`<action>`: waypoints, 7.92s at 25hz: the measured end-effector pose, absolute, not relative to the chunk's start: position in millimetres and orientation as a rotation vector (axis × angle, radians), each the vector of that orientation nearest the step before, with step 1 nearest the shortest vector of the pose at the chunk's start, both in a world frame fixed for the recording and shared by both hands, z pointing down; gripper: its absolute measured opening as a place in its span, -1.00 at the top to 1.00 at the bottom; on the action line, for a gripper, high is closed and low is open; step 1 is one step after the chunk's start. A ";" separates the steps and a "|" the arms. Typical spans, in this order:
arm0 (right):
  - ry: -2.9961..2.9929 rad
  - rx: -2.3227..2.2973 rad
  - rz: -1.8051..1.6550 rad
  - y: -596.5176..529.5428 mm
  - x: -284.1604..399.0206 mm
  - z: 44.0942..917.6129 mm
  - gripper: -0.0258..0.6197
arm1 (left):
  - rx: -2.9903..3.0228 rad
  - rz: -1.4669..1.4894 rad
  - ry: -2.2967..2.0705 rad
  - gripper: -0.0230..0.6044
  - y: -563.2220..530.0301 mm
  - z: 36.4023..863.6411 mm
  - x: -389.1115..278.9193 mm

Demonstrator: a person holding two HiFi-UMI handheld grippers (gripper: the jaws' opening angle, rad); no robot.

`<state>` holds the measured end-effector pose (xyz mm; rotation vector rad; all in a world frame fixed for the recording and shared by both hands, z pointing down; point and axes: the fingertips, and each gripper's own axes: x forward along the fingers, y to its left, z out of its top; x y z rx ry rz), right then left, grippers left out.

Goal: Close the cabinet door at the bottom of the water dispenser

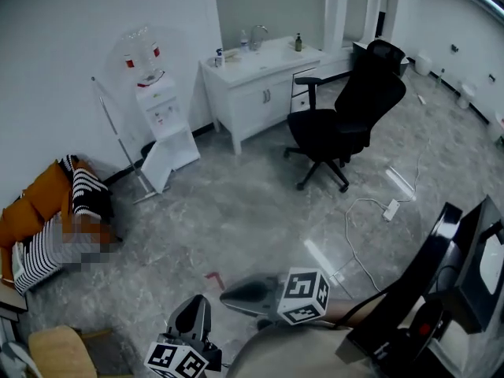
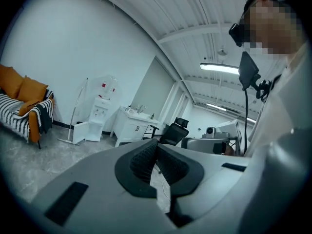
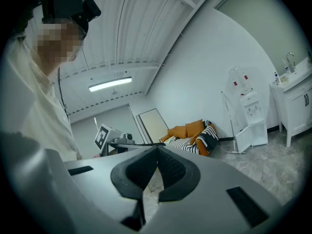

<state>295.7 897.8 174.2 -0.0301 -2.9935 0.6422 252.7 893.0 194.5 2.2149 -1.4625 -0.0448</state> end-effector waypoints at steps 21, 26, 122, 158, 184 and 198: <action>-2.978 -0.453 0.803 702.2 285.2 173.1 0.90 | 2.009 0.050 -1.705 0.95 705.7 201.2 249.4; -3.016 -0.449 0.871 642.1 316.1 177.6 0.90 | 2.015 0.131 -1.751 0.95 649.2 196.9 268.6; -2.998 -0.197 0.598 339.0 -190.7 169.0 0.90 | 2.073 0.040 -1.676 0.95 338.7 211.4 -260.5; -3.073 -0.159 0.893 16.2 -83.7 185.7 0.90 | 1.973 0.545 -1.659 0.95 18.0 256.5 -194.7; -2.899 0.082 0.848 -45.3 -289.2 254.3 0.90 | 1.922 0.584 -1.536 0.95 -58.7 403.4 -412.9; -2.760 0.211 1.042 -103.6 -266.3 382.4 0.90 | 1.768 0.661 -1.491 0.95 -108.1 556.0 -407.1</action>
